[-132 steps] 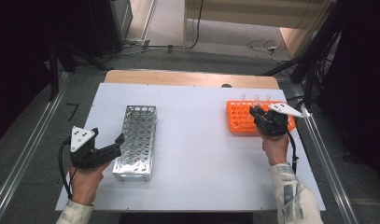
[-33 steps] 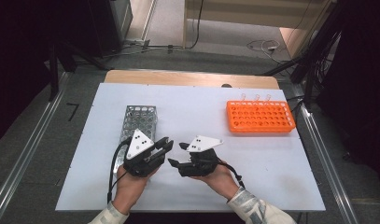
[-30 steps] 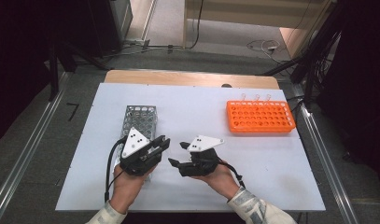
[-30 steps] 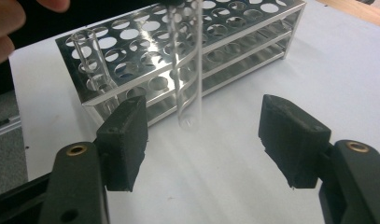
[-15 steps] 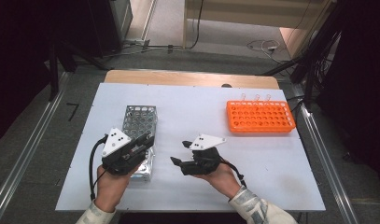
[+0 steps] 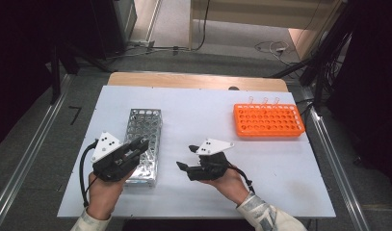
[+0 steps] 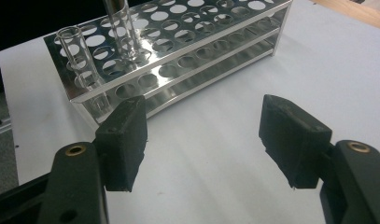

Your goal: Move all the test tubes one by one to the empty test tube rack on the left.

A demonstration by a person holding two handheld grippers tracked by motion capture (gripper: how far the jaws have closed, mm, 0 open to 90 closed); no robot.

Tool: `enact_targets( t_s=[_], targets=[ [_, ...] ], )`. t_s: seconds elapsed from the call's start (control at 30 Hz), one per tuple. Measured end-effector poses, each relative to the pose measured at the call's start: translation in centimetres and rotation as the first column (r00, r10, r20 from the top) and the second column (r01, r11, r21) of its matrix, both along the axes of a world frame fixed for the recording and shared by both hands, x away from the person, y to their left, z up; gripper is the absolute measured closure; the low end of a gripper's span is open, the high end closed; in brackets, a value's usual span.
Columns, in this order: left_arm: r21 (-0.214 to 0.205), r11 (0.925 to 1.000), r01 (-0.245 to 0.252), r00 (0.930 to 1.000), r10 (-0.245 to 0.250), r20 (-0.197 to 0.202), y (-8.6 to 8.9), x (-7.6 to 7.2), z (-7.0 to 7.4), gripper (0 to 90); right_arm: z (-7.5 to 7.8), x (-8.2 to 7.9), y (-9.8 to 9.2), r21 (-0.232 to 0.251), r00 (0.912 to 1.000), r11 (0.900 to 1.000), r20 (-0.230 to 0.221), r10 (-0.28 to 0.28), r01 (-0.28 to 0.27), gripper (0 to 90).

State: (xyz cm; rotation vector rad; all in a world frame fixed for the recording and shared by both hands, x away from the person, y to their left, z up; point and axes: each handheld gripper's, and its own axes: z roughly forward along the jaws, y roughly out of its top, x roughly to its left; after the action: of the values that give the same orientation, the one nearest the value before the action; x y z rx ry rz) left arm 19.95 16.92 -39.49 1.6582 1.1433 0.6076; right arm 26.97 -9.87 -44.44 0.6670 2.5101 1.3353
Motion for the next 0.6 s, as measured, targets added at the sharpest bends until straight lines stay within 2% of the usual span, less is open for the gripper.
enact_targets(
  t_s=[0.3,0.5,0.6],
  targets=[
    [0.033,0.9994,0.009,0.9996,-0.009,-0.026,0.1,-0.34,0.04,75.0,-0.02,0.01,-0.02,0.0,1.0,1.0,0.0,0.001,-0.001,31.2],
    [0.043,0.9991,-0.004,1.0,0.005,-0.007,-0.16,-0.86,-0.39,75.0,-0.07,0.0,-0.02,-0.004,1.0,1.0,0.0,0.001,-0.001,31.2],
    [0.059,0.9983,-0.002,0.9999,0.003,-0.014,-0.35,-0.94,-0.73,74.9,-0.12,-0.02,0.0,-0.004,1.0,1.0,-0.003,-0.001,0.001,31.2]
  ],
)
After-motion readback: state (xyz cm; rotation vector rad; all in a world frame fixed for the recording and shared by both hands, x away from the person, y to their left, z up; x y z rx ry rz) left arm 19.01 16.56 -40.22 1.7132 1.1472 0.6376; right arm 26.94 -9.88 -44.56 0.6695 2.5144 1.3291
